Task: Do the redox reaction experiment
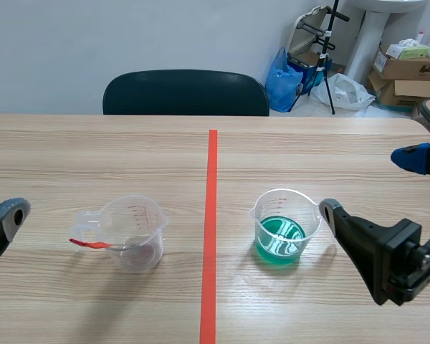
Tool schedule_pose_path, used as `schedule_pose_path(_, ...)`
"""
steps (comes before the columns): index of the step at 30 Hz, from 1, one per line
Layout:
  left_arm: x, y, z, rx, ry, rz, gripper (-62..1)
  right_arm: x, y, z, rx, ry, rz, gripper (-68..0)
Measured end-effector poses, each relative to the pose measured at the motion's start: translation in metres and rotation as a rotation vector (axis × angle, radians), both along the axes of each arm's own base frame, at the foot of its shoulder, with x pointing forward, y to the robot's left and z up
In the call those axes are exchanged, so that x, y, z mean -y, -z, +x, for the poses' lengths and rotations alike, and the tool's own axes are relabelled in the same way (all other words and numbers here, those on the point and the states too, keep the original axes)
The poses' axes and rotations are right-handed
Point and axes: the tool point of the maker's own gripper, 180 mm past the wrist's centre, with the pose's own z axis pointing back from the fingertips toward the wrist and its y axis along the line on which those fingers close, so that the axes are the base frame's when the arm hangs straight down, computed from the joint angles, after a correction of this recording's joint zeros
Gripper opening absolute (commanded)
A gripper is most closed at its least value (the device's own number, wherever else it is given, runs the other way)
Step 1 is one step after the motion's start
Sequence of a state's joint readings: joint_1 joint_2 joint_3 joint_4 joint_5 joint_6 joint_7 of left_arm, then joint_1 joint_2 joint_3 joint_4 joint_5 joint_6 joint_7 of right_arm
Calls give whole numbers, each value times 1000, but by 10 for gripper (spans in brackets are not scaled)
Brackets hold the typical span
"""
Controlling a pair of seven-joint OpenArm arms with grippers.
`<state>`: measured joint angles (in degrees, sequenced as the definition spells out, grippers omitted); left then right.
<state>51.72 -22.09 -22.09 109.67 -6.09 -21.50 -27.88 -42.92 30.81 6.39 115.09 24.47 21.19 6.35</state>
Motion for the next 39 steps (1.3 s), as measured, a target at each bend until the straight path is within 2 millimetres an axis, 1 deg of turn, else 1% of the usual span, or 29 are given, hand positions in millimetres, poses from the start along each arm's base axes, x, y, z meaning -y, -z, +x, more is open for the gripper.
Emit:
schedule_pose_path(19, 0, 0, 0, 0, 0, 0, 6, 0, 0, 0, 0, -1, 0, 4)
schedule_pose_path(22, 0, 0, 0, -1, 0, 1, 6, -4, -1, -1, -3, -29, 2, 4)
schedule_pose_path(26, 0, 0, 0, -2, -1, 1, 6, -5, -12, 11, 53, -33, -14, 4)
schedule_pose_path(28, 0, 0, 0, -2, -1, 1, 6, -10, -14, 14, 72, -62, -37, 4)
schedule_pose_path(33, 0, 1, 0, -4, -2, 2, 6, -45, -15, 14, 92, -203, -38, 4)
schedule_pose_path(35, 0, 1, 0, -4, -2, 2, 6, -55, -14, 16, 97, -249, -31, 4)
schedule_pose_path(39, -4, 5, -3, -16, -24, 22, 6, -76, -3, 17, 76, -361, -24, 4)
